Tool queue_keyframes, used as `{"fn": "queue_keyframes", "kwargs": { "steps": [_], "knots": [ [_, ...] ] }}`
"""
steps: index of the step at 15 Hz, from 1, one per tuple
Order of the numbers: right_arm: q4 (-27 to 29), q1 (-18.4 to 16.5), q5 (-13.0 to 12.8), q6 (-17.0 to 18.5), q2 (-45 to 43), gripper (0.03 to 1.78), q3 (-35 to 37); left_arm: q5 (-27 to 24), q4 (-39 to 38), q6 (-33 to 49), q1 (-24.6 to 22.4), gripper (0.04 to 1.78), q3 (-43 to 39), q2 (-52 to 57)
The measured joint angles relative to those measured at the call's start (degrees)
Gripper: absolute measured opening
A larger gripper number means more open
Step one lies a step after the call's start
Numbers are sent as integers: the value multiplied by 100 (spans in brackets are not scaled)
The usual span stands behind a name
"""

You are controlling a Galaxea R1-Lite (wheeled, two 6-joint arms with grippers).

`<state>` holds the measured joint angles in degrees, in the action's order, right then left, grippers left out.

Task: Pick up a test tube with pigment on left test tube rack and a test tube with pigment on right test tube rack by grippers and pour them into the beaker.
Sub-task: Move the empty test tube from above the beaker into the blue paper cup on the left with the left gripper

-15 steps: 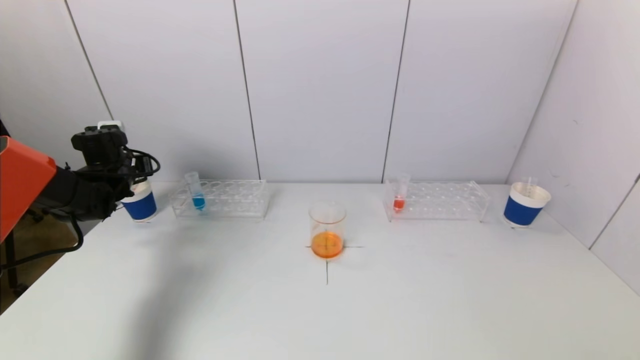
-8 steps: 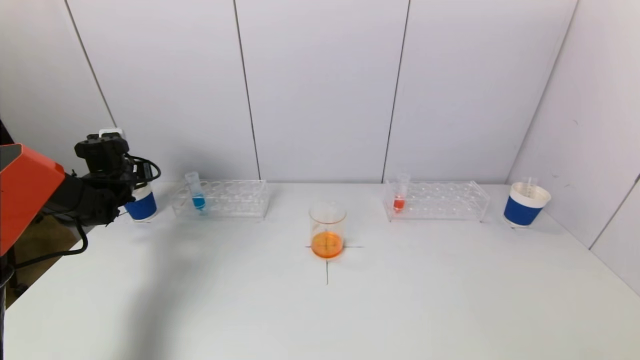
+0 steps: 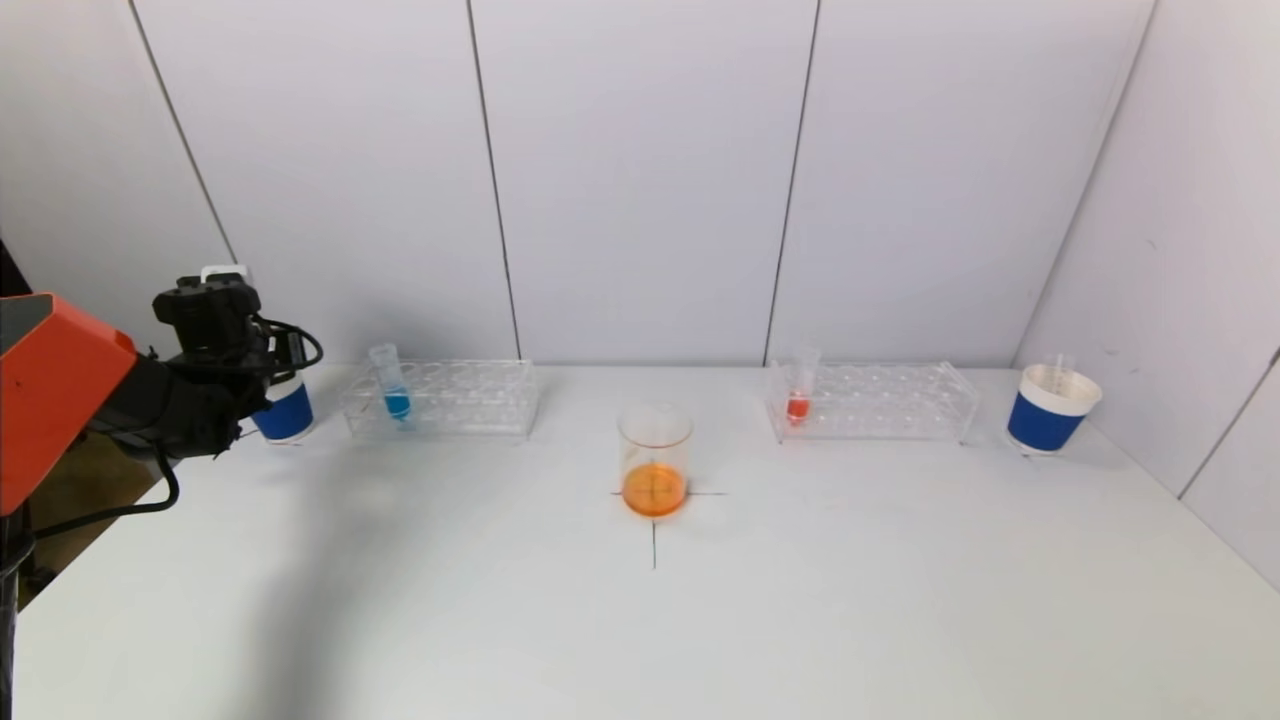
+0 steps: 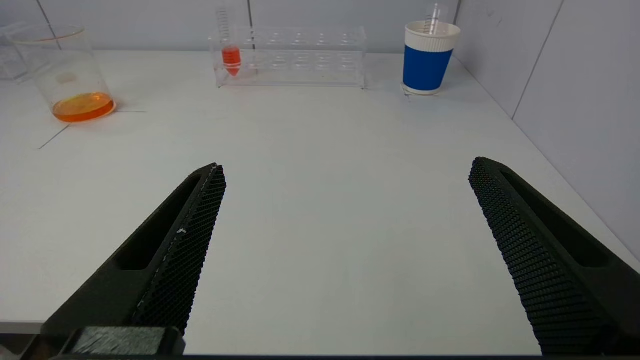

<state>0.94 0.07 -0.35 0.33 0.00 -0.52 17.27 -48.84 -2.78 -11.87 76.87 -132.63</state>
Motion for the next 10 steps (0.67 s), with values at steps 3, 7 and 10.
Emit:
{"fn": "queue_keyframes", "kwargs": {
  "steps": [3, 7, 10],
  "knots": [
    [0, 0, 0, 2, 0, 177, 0, 0, 0, -5, 5, 49, -4, 6],
    [2, 0, 2, 0, 0, 177, 0, 0, -2, -2, 13, 49, -20, 16],
    [2, 0, 2, 0, 0, 177, 0, 2, 0, 2, 11, 50, -28, 28]
  ]
}}
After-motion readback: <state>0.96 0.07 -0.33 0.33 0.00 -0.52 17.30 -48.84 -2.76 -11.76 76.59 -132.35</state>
